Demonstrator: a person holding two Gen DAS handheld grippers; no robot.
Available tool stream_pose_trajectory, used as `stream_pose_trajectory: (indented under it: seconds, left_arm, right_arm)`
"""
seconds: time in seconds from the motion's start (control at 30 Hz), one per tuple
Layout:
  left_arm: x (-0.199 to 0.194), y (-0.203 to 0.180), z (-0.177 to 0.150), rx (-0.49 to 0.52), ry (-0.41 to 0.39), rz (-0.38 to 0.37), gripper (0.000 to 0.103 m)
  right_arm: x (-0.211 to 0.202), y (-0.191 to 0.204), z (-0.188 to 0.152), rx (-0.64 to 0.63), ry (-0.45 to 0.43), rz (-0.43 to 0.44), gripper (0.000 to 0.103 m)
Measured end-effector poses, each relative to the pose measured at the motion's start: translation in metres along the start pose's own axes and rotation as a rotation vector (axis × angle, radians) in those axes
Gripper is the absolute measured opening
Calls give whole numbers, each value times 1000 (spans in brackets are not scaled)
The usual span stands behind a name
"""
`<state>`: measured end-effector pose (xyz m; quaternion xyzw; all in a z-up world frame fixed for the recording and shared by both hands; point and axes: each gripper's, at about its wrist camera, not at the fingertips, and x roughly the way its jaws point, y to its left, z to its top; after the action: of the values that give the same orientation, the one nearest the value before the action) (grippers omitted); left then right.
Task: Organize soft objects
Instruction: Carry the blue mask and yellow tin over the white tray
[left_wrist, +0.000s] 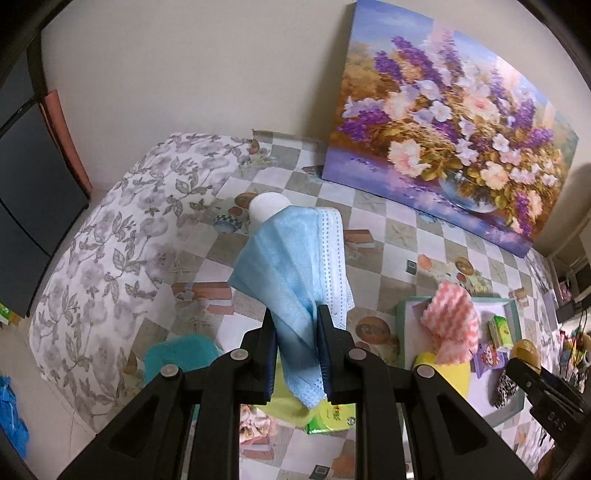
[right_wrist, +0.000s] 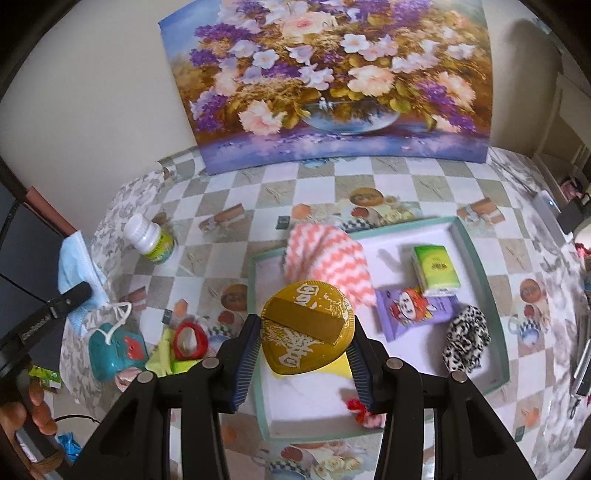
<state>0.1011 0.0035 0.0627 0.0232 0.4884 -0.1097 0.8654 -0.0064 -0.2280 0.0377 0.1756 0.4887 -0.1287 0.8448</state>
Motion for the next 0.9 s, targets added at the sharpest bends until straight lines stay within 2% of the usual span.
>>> stream_pose_trajectory:
  seconds: [0.2,0.3,0.5,0.67,0.9]
  left_arm:
    - [-3,-24,-12,67,8,-26,20]
    - [0,-40,-16,97,31,-64,20]
    - [12,-92,-37,211,98,-126,20]
    - [28,-135,-60,287,193,-192,21]
    - [40,-168,-85,360,254,-198,21]
  right_arm:
    - [4,-18,-3,37,21,-12,48]
    - [13,-30,-4,54,45,-20,48]
    - [36,-75,-14,148,129,-110,48]
    - [32,-103,-18,202,128,-117,48]
    - [24,-121,-18,226,116,-143,49]
